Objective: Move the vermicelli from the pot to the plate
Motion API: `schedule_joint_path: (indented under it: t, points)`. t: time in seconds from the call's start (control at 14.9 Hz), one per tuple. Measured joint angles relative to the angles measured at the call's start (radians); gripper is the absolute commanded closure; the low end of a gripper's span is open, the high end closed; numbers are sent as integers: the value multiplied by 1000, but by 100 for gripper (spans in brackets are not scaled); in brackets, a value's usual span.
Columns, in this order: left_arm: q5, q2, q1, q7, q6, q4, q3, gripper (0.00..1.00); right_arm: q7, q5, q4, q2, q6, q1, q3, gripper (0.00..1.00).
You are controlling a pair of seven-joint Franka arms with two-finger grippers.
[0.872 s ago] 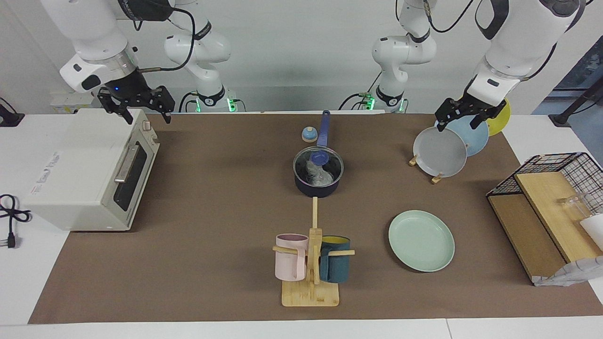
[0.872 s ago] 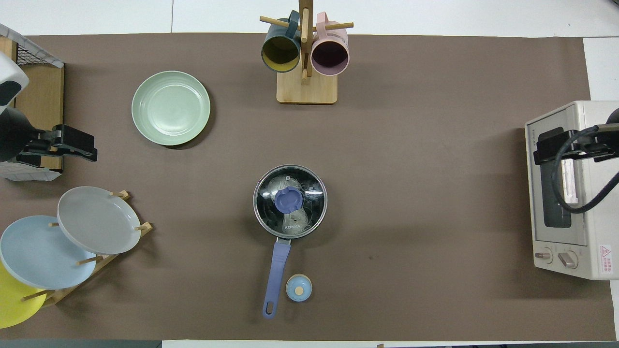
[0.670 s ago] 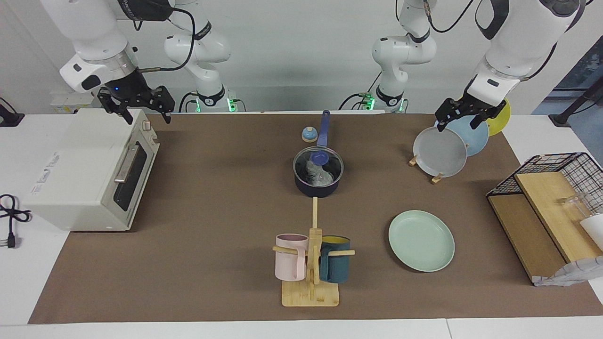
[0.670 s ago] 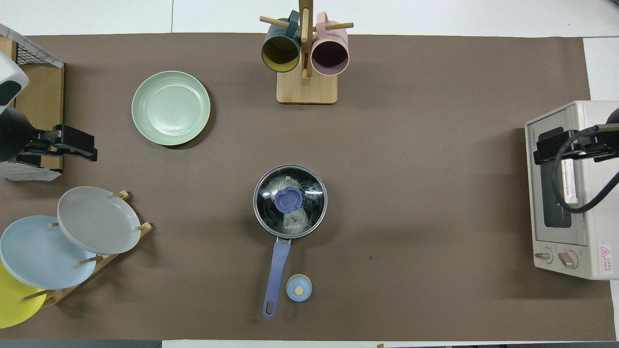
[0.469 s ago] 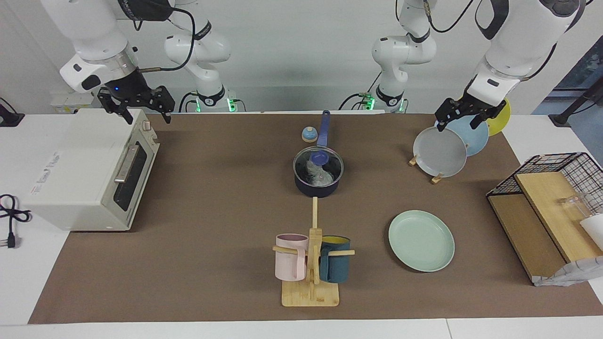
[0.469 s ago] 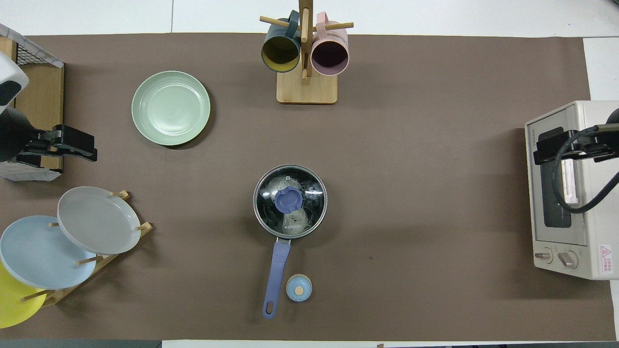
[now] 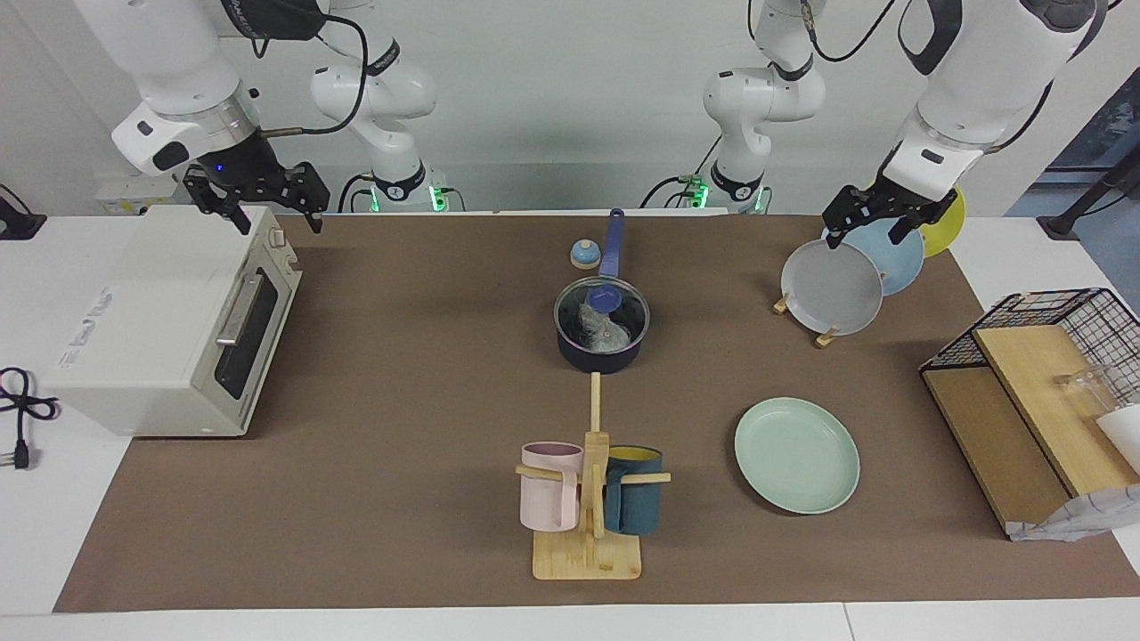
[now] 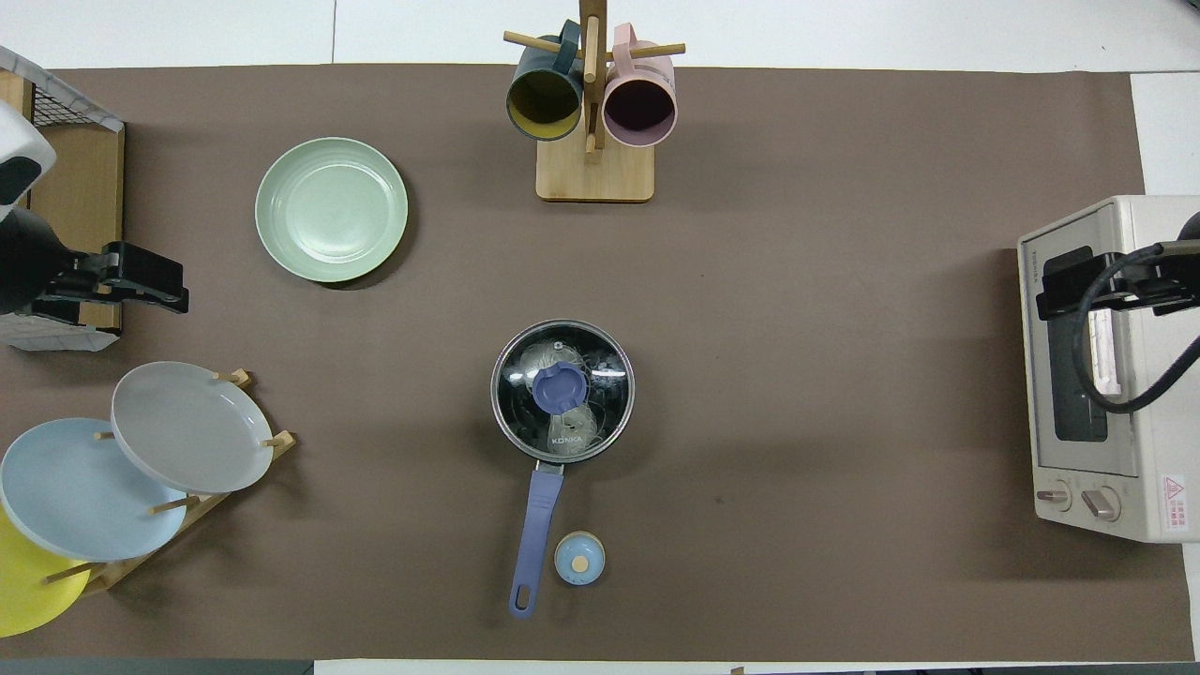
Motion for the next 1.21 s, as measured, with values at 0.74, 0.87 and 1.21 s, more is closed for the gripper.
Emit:
schedule_joint_path:
  t: [0.74, 0.87, 1.21]
  points:
    - [0, 0, 0, 0, 0, 0, 0, 0, 468, 38, 1, 112, 147, 369, 33, 0]
    - [0, 0, 0, 0, 0, 0, 0, 0, 539, 38, 21, 173, 192, 457, 33, 0]
    - [0, 0, 0, 0, 0, 0, 0, 0, 666, 10, 134, 328, 282, 622, 33, 0]
